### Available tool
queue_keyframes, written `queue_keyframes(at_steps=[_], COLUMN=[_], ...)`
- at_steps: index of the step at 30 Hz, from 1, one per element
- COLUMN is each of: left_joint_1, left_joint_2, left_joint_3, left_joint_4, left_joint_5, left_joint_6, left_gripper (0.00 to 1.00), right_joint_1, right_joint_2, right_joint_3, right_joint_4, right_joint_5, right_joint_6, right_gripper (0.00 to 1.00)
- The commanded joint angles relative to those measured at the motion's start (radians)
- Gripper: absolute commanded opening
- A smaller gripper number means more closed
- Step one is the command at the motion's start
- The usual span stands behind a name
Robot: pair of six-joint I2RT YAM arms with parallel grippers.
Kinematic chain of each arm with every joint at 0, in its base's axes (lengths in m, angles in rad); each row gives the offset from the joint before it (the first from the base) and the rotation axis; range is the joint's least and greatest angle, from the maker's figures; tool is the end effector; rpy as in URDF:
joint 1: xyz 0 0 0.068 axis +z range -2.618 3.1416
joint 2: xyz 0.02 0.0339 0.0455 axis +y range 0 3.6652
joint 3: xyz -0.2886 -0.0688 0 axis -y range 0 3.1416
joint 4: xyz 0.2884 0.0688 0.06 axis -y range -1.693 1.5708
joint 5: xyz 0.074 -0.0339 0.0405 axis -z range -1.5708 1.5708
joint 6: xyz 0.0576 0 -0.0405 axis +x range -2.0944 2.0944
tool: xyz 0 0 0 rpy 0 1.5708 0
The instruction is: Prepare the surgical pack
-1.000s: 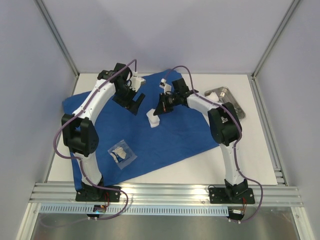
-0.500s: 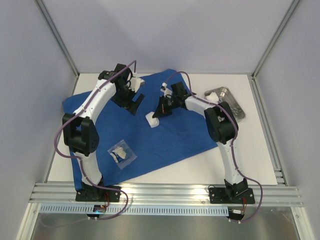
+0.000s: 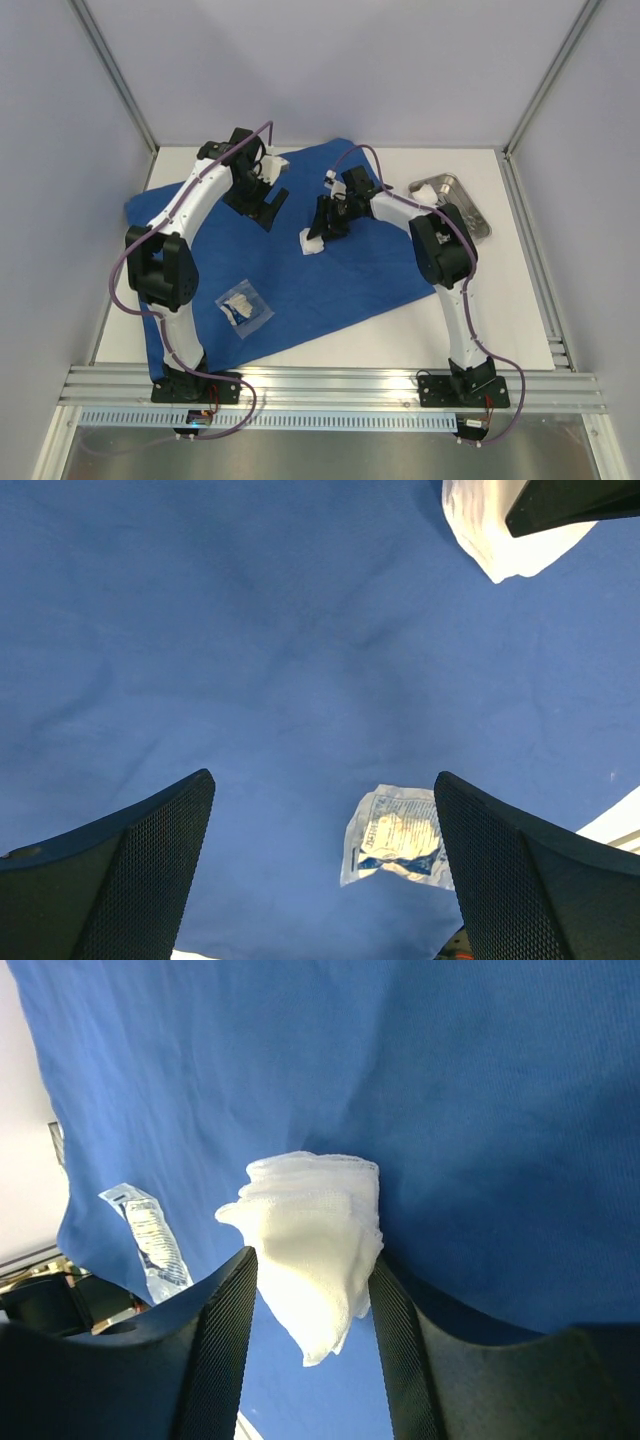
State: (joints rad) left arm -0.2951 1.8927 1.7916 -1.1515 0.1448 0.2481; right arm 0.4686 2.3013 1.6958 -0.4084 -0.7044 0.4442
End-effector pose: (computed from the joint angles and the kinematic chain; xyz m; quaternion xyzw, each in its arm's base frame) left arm 0.4236 -0.1375 0.2934 0.2752 0.9456 -0.0751 0.1563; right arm 0.4704 0.2799 0.1136 -0.1058 0.9012 0.4114 0.0854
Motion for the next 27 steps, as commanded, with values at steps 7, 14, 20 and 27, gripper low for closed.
queue_keyframes(at_steps=[7, 14, 20, 27], left_joint_1=[-0.004, -0.006, -0.004, -0.004], left_joint_2=[0.009, 0.008, 0.003, 0.005], left_joint_3=[-0.006, -0.009, -0.005, -0.003], left_joint_4=[-0.011, -0.011, -0.013, -0.013], left_joint_5=[0.010, 0.007, 0.006, 0.010], left_joint_6=[-0.015, -0.015, -0.017, -0.017], left_gripper=[1.00, 1.00, 1.00, 1.00], right_joint_1=[-0.016, -0.030, -0.027, 0.002], right_joint_2=[-0.085, -0.065, 0.010, 0.036], right_joint_3=[0.016, 0.010, 0.031, 0.044], right_joint_4=[-0.063, -0.032, -0.037, -0.024], right_joint_5=[0.080, 0.057, 0.030, 0.011], right_joint_6=[-0.013, 0.016, 0.028, 0.022], right_gripper=[0.51, 0.50, 0.45, 0.44])
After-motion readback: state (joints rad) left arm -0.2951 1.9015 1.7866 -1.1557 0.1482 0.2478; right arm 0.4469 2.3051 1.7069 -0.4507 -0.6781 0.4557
